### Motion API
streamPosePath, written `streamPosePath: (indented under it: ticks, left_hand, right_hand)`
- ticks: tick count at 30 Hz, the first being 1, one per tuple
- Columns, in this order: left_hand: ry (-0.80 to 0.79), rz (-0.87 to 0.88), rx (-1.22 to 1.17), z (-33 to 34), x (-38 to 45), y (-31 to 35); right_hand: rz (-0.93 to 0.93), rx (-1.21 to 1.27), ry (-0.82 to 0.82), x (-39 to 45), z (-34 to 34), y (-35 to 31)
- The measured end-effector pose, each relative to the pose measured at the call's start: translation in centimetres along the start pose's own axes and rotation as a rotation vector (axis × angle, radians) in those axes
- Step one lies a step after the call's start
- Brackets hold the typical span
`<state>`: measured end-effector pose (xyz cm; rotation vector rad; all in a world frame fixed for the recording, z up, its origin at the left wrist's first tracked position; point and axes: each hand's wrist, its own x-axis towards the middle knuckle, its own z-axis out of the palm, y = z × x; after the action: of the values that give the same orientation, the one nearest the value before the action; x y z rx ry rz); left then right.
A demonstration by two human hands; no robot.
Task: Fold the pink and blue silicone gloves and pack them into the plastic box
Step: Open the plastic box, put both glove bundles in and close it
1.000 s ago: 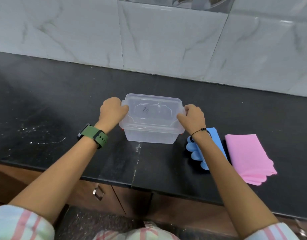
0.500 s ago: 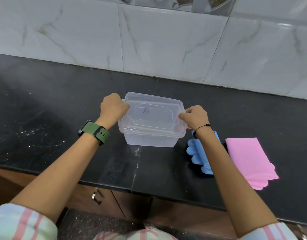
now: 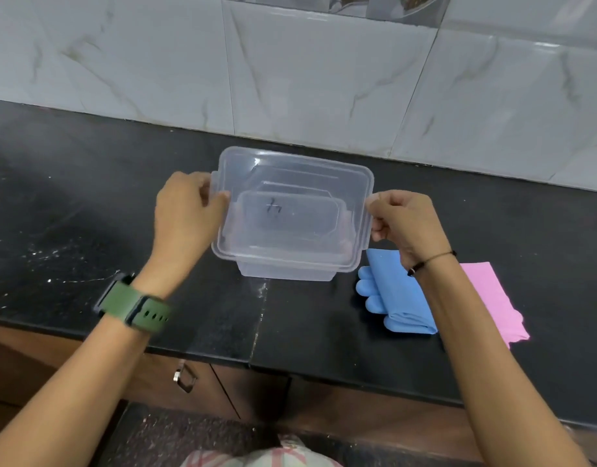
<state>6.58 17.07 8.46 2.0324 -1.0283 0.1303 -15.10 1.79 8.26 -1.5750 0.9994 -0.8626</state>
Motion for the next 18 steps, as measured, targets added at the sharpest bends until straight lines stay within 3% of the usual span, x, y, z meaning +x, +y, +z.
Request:
streamPosePath:
  ticks: [3,7,13,18]
  left_hand:
    - [0.048,0.034,-0.031,-0.6,-4.3,-1.9]
    - [-0.067,0.09,-0.133,-0.1,-9.1,-5.9]
    - [-0.244,0.592,-0.037,0.5,-10.8,-10.5]
    - [-0.344,0.912,0.156,0.9,-9.1,-11.6]
  right_hand:
    - [-0.154,-0.022,-0.121,-2.9,-1.1,0.8]
    - [-0.286,-0.256,-0.317,-6.0,-2.3,3.3]
    - [-0.76,-0.732,-0.359,-7.4,-3.0,5.9]
    - [-0.945,-0.94,-0.48,-7.3,-3.3,7.7]
